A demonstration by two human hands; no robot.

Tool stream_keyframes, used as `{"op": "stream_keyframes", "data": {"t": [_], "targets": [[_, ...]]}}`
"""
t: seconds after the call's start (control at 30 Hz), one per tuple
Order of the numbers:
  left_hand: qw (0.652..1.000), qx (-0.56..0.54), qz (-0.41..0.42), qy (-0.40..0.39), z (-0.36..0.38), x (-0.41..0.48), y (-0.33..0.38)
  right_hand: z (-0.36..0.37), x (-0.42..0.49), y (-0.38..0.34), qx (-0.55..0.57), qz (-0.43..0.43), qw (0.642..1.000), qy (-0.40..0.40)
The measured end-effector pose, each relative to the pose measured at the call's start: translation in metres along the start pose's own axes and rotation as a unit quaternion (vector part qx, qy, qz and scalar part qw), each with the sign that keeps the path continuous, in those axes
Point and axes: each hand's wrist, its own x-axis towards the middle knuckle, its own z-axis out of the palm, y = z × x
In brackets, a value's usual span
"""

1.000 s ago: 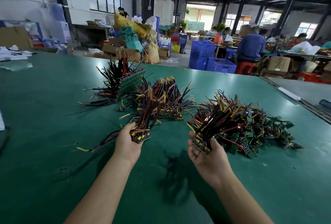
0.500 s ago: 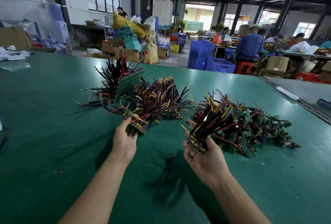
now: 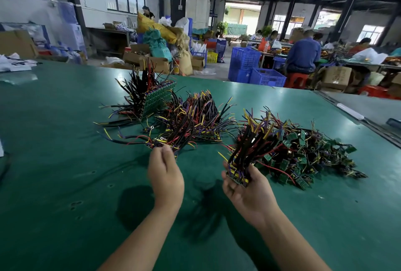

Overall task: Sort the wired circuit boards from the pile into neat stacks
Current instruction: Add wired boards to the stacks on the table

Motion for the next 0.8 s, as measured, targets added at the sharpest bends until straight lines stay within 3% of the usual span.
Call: {"op": "stream_keyframes", "data": {"t": [0.13, 0.23, 0.4, 0.8], "targets": [[0.991, 0.034, 0.004, -0.133, 0.005, -0.007, -0.008, 0.003, -0.002, 0.0, 0.0, 0.006, 1.0, 0.001], [0.982, 0.081, -0.014, -0.168, 0.007, -0.004, -0.02, 0.003, -0.002, 0.0, -0.006, 0.012, 1.0, 0.0], [0.973, 0.115, -0.11, -0.17, 0.006, 0.006, -0.033, 0.002, -0.002, 0.001, -0.009, 0.017, 1.0, -0.003], [0.97, 0.041, -0.21, -0.118, 0.002, 0.024, -0.029, 0.005, -0.004, 0.003, -0.033, 0.04, 0.999, -0.003]]}}
